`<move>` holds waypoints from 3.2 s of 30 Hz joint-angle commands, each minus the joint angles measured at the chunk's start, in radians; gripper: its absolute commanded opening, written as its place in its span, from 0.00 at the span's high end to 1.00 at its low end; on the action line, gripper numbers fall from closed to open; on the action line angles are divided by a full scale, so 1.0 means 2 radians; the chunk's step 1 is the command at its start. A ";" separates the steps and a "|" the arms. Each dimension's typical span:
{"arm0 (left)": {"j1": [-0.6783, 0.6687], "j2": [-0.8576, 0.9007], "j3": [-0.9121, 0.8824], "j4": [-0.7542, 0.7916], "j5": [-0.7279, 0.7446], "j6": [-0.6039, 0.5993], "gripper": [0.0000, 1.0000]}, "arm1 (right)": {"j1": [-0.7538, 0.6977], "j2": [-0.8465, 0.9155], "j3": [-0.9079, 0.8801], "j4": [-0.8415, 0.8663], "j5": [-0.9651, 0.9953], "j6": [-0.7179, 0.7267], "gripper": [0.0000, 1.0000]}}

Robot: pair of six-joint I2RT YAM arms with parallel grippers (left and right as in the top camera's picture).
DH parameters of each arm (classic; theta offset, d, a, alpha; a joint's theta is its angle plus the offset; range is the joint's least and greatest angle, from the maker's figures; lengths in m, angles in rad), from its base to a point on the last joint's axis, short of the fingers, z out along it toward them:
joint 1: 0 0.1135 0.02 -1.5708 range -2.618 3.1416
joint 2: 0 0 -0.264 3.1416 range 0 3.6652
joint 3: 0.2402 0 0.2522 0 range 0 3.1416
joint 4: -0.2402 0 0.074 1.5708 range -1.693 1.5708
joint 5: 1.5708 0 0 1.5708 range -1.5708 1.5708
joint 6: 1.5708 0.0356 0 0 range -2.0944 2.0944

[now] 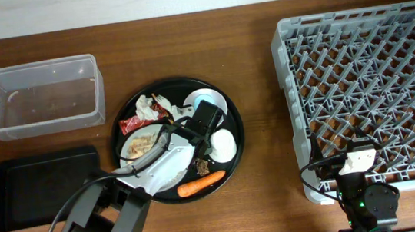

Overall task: Sort waste into correct bins and load items into the dishwasher rack
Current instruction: 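Lift the white plate with the left gripper and carry it left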

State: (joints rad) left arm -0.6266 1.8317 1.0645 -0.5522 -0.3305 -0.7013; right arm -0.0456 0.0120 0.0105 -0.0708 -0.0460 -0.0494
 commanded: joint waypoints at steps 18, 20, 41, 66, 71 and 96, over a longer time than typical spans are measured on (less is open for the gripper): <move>-0.001 -0.045 0.009 -0.018 -0.003 0.011 0.99 | -0.004 -0.003 -0.002 -0.002 0.003 0.001 0.01; -0.001 -0.049 0.009 -0.019 -0.003 0.013 0.99 | -0.004 -0.003 -0.002 -0.002 0.003 0.001 0.01; 0.000 -0.112 0.010 -0.039 -0.004 0.045 0.99 | -0.004 -0.003 -0.002 -0.002 0.003 0.001 0.01; -0.014 -0.112 0.052 -0.096 -0.056 0.120 0.99 | -0.004 -0.003 -0.002 -0.002 0.003 0.001 0.01; -0.027 -0.112 0.063 -0.114 -0.062 0.120 0.99 | -0.004 -0.003 -0.002 -0.002 0.003 0.001 0.01; 0.095 -0.161 0.095 -0.232 -0.049 0.029 0.99 | -0.004 -0.003 -0.002 -0.002 0.003 0.001 0.01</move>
State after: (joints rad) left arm -0.5102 1.5967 1.2308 -1.0061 -0.4507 -0.6338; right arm -0.0456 0.0120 0.0105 -0.0708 -0.0456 -0.0494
